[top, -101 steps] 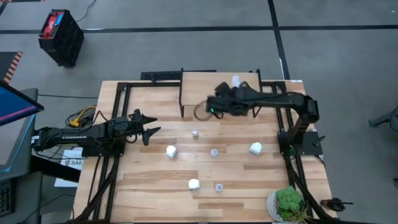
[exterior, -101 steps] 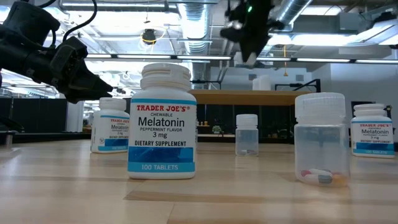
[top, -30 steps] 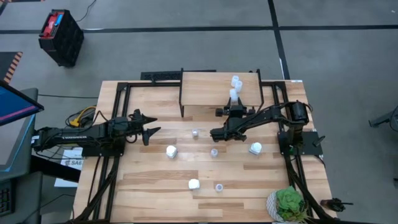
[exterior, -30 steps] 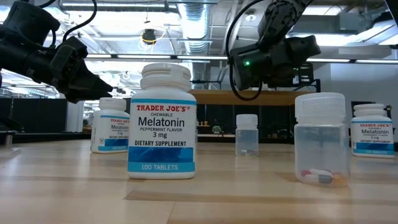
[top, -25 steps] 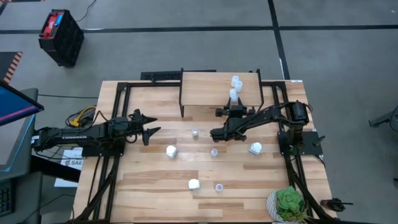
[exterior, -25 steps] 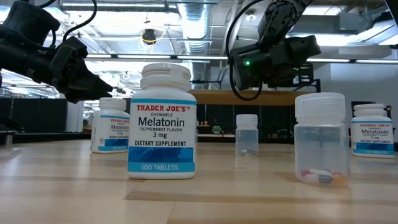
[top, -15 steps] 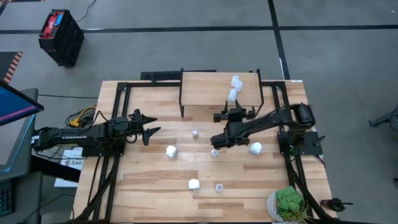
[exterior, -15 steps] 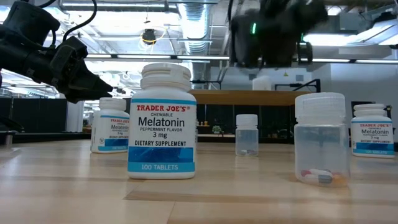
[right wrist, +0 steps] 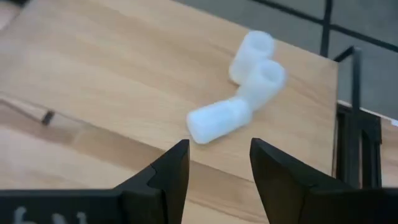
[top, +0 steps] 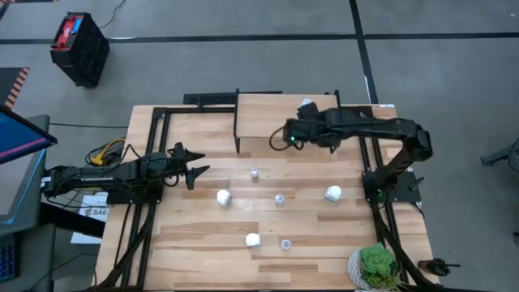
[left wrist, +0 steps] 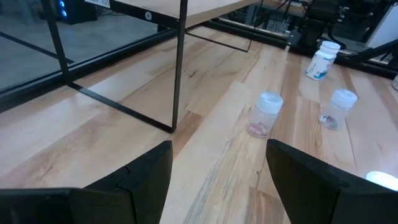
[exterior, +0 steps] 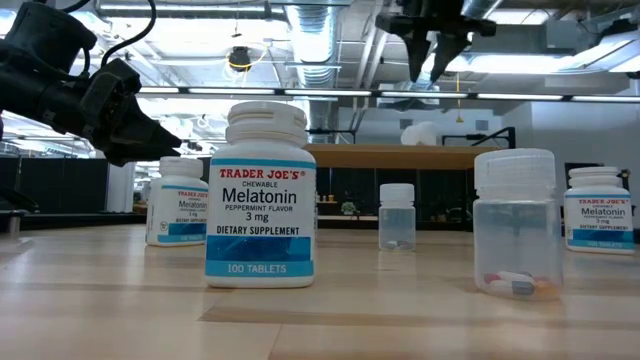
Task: Pick and place medicine bottles onto shelf by color
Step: Put the white pill bottle on the shelf
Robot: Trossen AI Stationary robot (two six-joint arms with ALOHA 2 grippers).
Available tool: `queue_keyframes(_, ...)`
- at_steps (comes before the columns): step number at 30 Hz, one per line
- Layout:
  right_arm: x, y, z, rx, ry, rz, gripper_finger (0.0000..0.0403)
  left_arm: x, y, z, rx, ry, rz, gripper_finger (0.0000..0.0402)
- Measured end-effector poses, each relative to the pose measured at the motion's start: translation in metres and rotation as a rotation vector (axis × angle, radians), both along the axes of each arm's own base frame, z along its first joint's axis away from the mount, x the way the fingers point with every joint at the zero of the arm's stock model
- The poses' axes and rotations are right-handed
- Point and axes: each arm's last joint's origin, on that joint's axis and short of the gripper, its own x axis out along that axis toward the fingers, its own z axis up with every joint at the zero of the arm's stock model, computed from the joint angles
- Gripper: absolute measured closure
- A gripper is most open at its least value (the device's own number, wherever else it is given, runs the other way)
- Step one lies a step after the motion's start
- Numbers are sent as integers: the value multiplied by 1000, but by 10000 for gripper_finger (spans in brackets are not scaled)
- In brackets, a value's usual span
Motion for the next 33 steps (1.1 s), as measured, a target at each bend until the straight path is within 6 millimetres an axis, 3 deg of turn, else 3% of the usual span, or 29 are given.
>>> queue_keyframes(10,12,-28,-31,132,166,-31,227,0,0,0,-1,0,0,155)
queue_keyframes(23,31,-55,-62,25,213,-150,243,0,0,0,0,0,0,155)
queue_keyframes(33,35,-45,-69,81,245,-114,253,0,0,-1,-2,7,0,155)
